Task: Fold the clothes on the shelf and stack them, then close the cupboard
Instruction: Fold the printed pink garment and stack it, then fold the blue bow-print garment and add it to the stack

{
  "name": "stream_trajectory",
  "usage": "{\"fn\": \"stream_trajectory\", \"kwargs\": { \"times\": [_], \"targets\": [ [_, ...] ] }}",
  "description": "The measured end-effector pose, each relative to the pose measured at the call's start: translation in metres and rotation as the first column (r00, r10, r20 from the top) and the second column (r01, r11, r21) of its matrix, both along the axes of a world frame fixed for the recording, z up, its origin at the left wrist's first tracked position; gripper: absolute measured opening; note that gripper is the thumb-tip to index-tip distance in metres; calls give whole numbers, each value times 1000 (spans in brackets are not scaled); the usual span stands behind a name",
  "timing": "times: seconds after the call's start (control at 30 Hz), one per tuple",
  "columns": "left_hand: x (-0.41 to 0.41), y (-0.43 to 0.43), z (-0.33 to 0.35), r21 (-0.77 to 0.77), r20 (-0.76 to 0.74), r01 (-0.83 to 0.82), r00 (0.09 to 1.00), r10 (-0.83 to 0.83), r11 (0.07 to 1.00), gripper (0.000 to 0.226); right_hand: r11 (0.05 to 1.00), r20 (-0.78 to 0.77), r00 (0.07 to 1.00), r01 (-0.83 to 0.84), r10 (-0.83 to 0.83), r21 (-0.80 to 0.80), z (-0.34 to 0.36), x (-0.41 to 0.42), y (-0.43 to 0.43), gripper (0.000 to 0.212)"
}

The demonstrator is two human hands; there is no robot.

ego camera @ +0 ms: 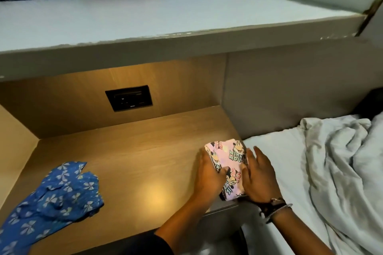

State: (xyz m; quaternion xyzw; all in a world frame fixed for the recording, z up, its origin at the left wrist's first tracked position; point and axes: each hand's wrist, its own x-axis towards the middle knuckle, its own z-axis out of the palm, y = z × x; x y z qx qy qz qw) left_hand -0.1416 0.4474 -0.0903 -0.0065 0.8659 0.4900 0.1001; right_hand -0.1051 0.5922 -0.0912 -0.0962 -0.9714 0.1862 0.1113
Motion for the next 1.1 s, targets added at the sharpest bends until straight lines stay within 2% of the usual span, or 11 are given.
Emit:
{"fn": "stream_trajectory", "kwargs": {
  "times": [0.07,0.17,0.3,0.4,0.5,0.6,0.73,0.83,0.9,0.97,1.1],
  "targets": [
    [-1,-7,3,-346,-193,7,978,-78,938,87,977,-20,990,-137,142,164,-5,2,-6,54],
    [-7,-11,-6,-584,-273,142,893,-358,800,64,950,157,954,-278,256,139,-29,0,1,73],
    [-14,-29,-28,-583,-181,261,882,-436,769,58,953,194,947,-282,257,114,-35,-5,-2,69],
    [-3,-59,-16,-516,-236,245,881,-411,821,59,934,209,935,-322,287,155,-12,-5,-14,63],
    [12,-117,-2,-464,-328,120,897,-296,877,55,898,122,944,-330,307,290,19,-12,-30,52],
    [32,-212,-1,-479,-375,-80,919,-122,874,45,884,71,914,-405,400,234,40,-22,-92,48],
    [55,-333,-5,-554,-358,-320,925,128,768,45,714,114,729,-684,675,152,31,-30,-232,39],
    [59,-364,-5,-673,-249,-204,968,42,711,57,567,142,597,-798,790,203,4,-55,-323,35],
    [54,-365,-11,-725,-224,-137,974,-44,675,62,516,231,548,-836,804,186,-9,-76,-363,49],
    [46,-361,-17,-731,-237,-148,970,-45,667,57,547,297,546,-833,784,86,-14,-93,-384,58],
    [35,-366,-26,-723,-292,-206,956,-22,659,38,631,236,589,-754,773,-182,-25,-104,-390,55]
  ]
}}
